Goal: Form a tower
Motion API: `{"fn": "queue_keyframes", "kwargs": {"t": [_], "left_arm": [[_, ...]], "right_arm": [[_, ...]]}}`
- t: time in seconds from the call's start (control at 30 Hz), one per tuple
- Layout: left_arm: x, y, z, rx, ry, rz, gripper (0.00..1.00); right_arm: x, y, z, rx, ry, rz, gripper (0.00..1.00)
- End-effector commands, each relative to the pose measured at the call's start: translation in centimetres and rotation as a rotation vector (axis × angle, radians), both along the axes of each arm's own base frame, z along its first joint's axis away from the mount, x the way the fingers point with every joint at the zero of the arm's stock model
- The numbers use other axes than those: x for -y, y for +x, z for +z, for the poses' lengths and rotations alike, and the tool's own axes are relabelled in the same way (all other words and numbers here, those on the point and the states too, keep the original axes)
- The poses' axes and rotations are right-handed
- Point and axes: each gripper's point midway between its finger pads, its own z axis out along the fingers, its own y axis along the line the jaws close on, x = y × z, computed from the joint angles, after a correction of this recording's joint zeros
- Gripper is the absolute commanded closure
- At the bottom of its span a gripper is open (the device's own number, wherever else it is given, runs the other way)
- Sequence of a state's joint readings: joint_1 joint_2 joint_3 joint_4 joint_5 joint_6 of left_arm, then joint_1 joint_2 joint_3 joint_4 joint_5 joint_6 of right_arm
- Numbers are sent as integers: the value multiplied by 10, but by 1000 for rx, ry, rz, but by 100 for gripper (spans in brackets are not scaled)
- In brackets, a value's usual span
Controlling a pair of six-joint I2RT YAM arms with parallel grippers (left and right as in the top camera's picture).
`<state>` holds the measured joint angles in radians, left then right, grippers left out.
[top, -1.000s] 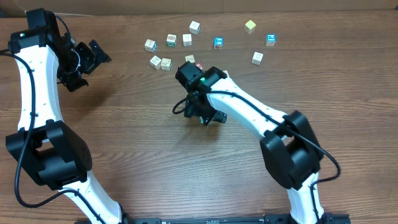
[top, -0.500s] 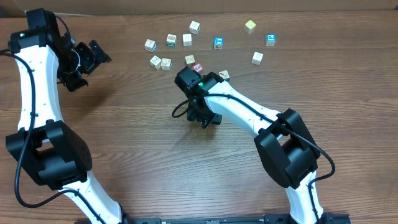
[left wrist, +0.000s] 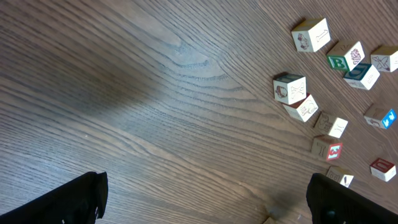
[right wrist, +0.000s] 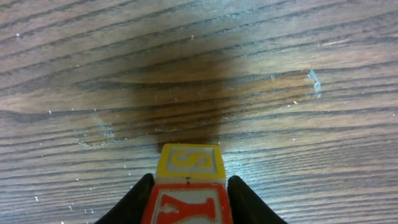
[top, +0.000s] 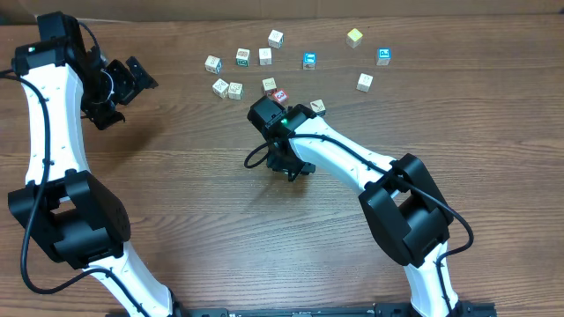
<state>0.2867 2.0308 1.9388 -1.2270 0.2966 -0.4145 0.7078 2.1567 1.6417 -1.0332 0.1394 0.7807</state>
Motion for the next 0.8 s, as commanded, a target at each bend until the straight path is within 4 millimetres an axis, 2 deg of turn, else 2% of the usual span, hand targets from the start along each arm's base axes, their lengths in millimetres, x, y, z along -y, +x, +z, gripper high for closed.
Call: {"fn": "queue_keyframes", "kwargs": {"t": [0.0, 0.13, 0.2, 0.33, 0.4, 0.47, 0.53, 0.77], "left_arm": [[3, 3, 6, 24, 4, -25, 0], [3, 3, 6, 24, 4, -25, 0], [3, 3, 6, 24, 4, -25, 0], [3, 3, 6, 24, 4, -25, 0], [3, 3, 6, 24, 4, -25, 0], [3, 3, 6, 24, 4, -25, 0], [3, 3, 6, 24, 4, -25, 1], [3, 3, 6, 24, 4, -25, 1]], "right_arm": [[1, -3, -7, -3, -27, 31, 71], [-1, -1, -7, 4, -23, 40, 71], [-2, 0, -7, 10, -18, 39, 63], [-3, 1, -7, 12, -16, 39, 61], [-3, 1, -7, 15, -14, 39, 65], [-3, 1, -7, 15, -14, 39, 76], [-3, 1, -7, 14, -15, 40, 81], [-2, 0, -7, 4, -29, 106, 81]]}}
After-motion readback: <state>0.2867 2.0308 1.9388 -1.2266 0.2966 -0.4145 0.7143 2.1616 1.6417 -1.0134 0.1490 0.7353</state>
